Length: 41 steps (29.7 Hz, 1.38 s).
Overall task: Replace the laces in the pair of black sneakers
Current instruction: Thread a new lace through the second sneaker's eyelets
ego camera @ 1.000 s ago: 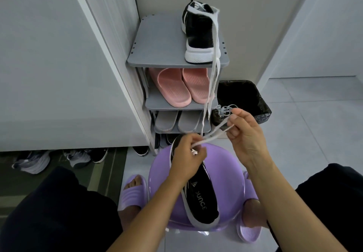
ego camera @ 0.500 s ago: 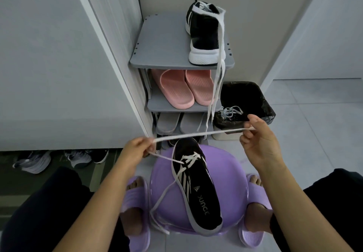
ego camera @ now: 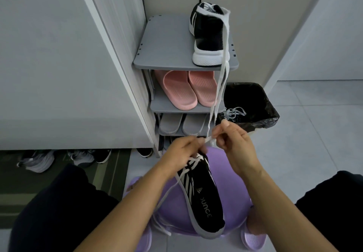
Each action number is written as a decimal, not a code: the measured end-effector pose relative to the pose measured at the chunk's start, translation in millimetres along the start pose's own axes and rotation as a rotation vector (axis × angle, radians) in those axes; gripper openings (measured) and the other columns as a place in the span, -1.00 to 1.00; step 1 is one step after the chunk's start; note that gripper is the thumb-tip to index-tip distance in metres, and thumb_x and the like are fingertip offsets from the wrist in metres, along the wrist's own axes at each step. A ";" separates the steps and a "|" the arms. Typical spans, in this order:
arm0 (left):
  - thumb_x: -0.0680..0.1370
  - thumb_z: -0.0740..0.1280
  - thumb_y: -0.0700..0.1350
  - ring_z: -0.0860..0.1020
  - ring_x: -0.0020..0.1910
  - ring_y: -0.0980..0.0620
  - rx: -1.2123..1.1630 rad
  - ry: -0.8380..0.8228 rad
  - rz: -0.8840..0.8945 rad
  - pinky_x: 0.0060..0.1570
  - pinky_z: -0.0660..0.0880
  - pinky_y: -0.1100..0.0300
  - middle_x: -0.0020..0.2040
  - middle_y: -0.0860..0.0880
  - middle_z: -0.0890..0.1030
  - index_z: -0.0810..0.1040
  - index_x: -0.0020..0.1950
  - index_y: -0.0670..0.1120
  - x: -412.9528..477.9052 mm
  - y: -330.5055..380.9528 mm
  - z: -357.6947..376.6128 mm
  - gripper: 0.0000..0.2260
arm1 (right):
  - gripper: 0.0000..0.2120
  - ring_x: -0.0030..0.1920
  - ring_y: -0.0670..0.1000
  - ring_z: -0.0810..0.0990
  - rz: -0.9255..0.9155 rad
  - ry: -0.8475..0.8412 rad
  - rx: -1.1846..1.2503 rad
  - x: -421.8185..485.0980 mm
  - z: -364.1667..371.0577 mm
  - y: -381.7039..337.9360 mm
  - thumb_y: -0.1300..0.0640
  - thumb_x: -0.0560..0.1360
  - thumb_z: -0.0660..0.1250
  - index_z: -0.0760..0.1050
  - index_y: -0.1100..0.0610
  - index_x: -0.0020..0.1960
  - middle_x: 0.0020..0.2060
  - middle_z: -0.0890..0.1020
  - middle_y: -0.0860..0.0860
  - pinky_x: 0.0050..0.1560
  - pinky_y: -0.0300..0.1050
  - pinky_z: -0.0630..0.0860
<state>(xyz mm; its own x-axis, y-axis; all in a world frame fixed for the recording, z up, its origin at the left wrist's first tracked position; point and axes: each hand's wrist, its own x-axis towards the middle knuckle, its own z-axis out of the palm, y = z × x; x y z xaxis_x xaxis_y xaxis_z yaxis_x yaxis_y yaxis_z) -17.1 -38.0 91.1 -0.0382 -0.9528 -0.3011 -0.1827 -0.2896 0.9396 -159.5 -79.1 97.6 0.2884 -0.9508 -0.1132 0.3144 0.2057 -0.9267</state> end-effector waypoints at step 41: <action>0.49 0.39 -0.13 0.56 0.07 0.08 0.110 -0.021 -0.047 0.14 0.46 0.22 0.09 0.01 0.56 0.46 0.17 0.00 -6.5 -31.8 -12.8 -0.72 | -0.90 -0.48 -0.15 0.55 0.291 0.091 -0.304 -8.4 11.3 38.4 0.37 0.46 0.33 0.50 0.22 -0.20 -0.47 0.59 -0.01 -0.42 -0.36 0.48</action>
<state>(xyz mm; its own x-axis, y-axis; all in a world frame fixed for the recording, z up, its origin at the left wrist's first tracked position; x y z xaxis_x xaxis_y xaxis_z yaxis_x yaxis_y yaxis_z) 1.6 -23.7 65.3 -0.0476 -0.9360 -0.3488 -0.2918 -0.3209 0.9011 -139.7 -60.6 67.0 0.2402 -0.8828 -0.4036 -0.0527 0.4033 -0.9135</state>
